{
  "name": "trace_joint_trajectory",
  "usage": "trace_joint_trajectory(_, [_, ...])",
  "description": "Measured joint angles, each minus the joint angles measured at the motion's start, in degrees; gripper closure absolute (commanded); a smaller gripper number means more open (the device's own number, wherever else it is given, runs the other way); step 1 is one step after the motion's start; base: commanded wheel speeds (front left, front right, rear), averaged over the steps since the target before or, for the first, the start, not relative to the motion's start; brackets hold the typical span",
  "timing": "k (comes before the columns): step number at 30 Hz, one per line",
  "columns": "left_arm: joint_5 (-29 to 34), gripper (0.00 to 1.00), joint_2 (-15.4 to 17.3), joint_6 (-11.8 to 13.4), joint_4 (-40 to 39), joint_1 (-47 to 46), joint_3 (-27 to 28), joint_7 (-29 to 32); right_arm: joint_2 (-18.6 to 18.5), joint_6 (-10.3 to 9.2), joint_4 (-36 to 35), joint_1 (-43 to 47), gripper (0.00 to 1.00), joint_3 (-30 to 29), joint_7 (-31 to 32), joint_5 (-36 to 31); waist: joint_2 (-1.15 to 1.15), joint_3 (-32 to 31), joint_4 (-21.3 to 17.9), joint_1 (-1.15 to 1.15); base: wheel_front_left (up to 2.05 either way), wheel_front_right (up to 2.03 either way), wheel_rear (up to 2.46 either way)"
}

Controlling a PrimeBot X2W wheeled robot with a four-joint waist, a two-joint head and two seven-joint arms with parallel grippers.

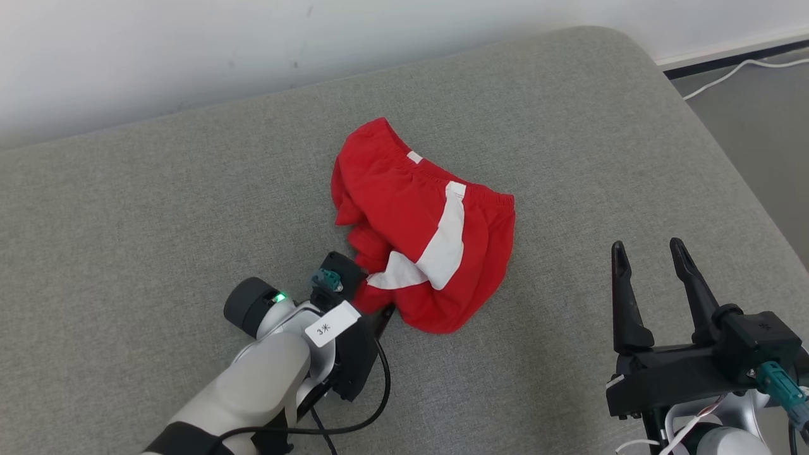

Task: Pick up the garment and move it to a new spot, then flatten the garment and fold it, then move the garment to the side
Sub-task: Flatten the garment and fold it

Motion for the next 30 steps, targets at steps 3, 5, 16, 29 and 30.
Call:
trace_joint_trajectory(3, [-0.04,0.67,0.01,0.71,0.19,-0.59,0.45,0.00,0.00,0.00,0.14,-0.01,0.00,0.20,-0.15,0.27,0.00,0.09,-0.01,0.00,0.00,0.00,0.00])
trace_joint_trajectory(5, [-0.08,1.00,0.04,1.05,0.26,-0.69,0.49,0.00,0.00,0.00,0.20,-0.01,0.00,0.30,-0.16,0.31,0.00,0.11,0.05,0.00,0.00,0.00,0.00])
trace_joint_trajectory(16, [-1.74,1.00,0.33,8.42,3.35,-3.92,4.48,-2.67,0.00,0.00,1.01,0.02,0.00,-1.67,-0.78,0.42,0.00,-0.72,1.96,0.00,0.00,0.00,0.00])
trace_joint_trajectory(29, [-1.64,1.00,2.96,12.70,2.42,-7.25,8.46,-12.16,0.01,0.00,3.82,0.19,0.00,-1.81,-2.23,1.22,0.00,-5.02,6.87,-0.01,0.00,0.00,0.00])
trace_joint_trajectory(30, [-1.89,1.00,3.03,13.15,2.15,-7.23,9.32,-12.74,0.01,0.00,3.93,0.26,0.00,-1.81,-2.27,1.27,0.00,-5.50,7.23,-0.01,0.00,0.00,0.00])
